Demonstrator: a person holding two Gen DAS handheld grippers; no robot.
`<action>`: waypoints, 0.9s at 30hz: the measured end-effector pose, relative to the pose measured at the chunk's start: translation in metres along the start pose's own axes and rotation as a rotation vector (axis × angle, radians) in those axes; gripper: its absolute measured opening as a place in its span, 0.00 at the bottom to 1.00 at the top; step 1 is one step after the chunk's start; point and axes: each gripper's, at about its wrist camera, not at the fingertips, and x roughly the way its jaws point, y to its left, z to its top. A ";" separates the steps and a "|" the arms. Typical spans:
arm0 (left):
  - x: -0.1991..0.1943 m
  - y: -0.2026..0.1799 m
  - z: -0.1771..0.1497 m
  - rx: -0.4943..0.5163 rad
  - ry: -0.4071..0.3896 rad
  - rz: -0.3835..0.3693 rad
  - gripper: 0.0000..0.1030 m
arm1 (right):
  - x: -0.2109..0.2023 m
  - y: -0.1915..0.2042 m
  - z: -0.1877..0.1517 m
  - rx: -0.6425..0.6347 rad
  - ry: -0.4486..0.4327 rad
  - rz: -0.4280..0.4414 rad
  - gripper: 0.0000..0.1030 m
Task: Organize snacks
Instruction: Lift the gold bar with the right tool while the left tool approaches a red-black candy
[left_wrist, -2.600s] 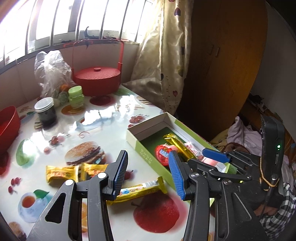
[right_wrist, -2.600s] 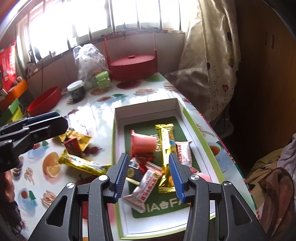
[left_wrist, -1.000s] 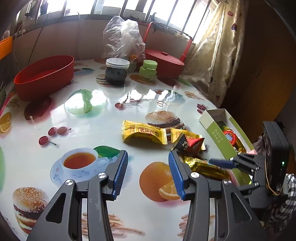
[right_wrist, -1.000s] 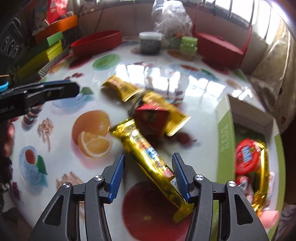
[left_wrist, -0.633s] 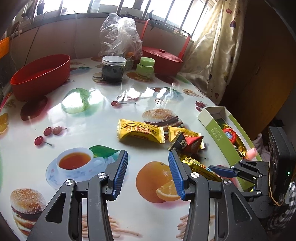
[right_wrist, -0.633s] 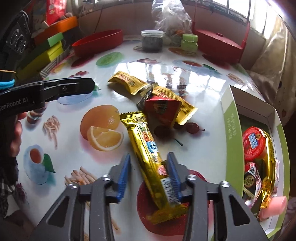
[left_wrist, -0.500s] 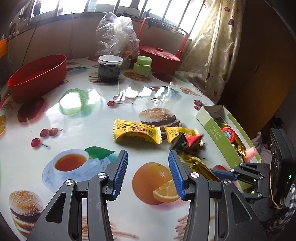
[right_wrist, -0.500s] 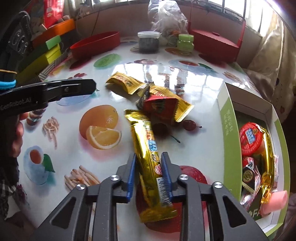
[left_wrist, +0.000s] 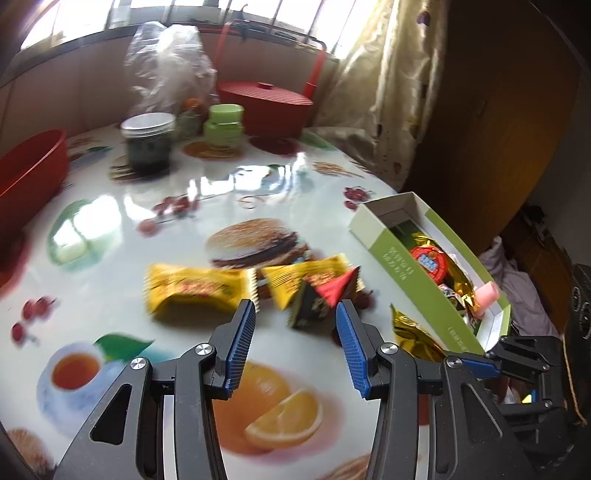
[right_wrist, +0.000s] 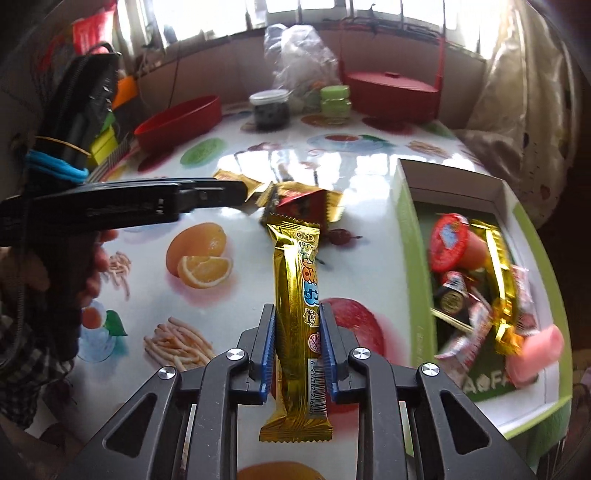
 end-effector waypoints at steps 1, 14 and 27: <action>0.004 -0.004 0.002 0.015 0.003 -0.003 0.46 | -0.003 -0.002 -0.001 0.008 -0.005 -0.005 0.21; 0.036 -0.032 0.005 0.120 0.062 -0.004 0.46 | -0.037 -0.029 -0.012 0.104 -0.080 -0.047 0.21; 0.047 -0.048 0.002 0.190 0.117 -0.018 0.46 | -0.045 -0.037 -0.016 0.136 -0.103 -0.041 0.21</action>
